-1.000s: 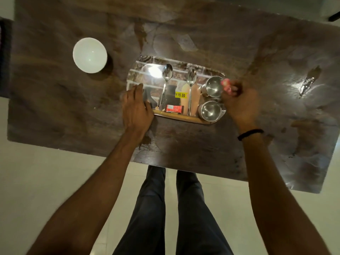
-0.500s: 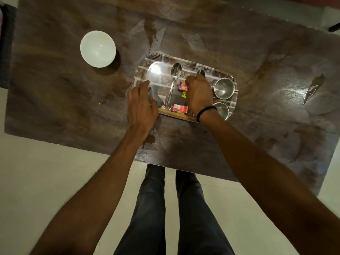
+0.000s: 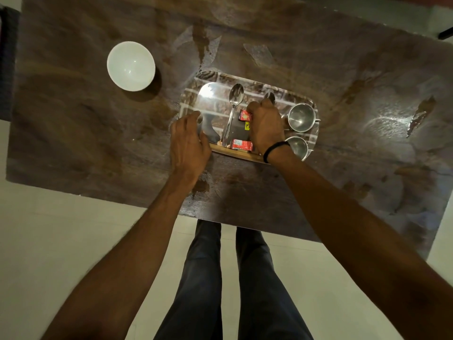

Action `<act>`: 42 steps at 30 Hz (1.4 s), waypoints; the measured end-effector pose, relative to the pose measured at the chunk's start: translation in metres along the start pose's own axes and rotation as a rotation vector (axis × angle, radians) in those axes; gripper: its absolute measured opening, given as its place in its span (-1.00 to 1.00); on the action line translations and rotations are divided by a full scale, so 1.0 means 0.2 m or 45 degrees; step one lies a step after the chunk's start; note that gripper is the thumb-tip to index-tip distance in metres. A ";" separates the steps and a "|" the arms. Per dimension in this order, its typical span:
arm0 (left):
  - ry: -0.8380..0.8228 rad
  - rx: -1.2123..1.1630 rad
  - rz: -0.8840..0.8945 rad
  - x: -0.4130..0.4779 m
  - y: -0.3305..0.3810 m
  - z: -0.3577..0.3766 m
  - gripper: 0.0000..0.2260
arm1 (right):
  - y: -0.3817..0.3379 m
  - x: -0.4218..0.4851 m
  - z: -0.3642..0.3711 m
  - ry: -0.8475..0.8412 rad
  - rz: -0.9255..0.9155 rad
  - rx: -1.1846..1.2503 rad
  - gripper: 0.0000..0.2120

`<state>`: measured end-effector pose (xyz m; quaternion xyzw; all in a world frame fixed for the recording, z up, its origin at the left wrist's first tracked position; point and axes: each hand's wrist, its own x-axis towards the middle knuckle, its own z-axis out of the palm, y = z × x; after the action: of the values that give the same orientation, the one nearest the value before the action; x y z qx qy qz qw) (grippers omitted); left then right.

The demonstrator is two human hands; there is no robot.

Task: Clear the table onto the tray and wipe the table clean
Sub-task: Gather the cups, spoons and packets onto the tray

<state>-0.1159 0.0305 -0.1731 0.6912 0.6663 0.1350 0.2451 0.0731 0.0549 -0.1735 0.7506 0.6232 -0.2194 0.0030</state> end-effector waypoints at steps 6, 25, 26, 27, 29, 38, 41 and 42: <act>0.128 -0.067 -0.008 0.01 -0.01 -0.06 -0.69 | -0.07 -0.04 -0.05 0.097 0.085 0.142 -0.58; 0.040 -1.006 -1.095 0.68 -0.49 -0.55 -0.63 | -0.98 0.47 0.03 -0.461 0.086 0.999 -0.43; -0.024 -1.077 -1.122 0.68 -0.50 -0.57 -0.61 | -0.97 0.48 0.04 -0.449 0.129 1.065 -0.44; -0.072 -1.112 -1.120 0.68 -0.49 -0.58 -0.58 | -0.97 0.48 0.04 -0.438 0.167 1.103 -0.46; -0.107 -1.135 -1.076 0.65 -0.47 -0.59 -0.50 | -0.94 0.45 0.01 -0.401 0.214 1.129 -0.51; -0.347 -1.154 -0.912 0.36 -0.10 -0.43 -0.43 | -0.51 0.02 -0.08 -0.213 0.536 1.239 -0.51; -0.468 -1.146 -0.881 0.31 -0.05 -0.32 -0.41 | -0.41 -0.07 -0.05 -0.194 0.594 1.218 -0.54; -0.488 -1.138 -0.881 0.30 -0.04 -0.29 -0.41 | -0.39 -0.09 -0.04 -0.180 0.599 1.228 -0.53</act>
<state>-0.1487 0.0983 -0.1371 0.2757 0.6753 0.1877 0.6579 0.0004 0.0578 -0.1403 0.7694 0.2652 -0.5241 -0.2510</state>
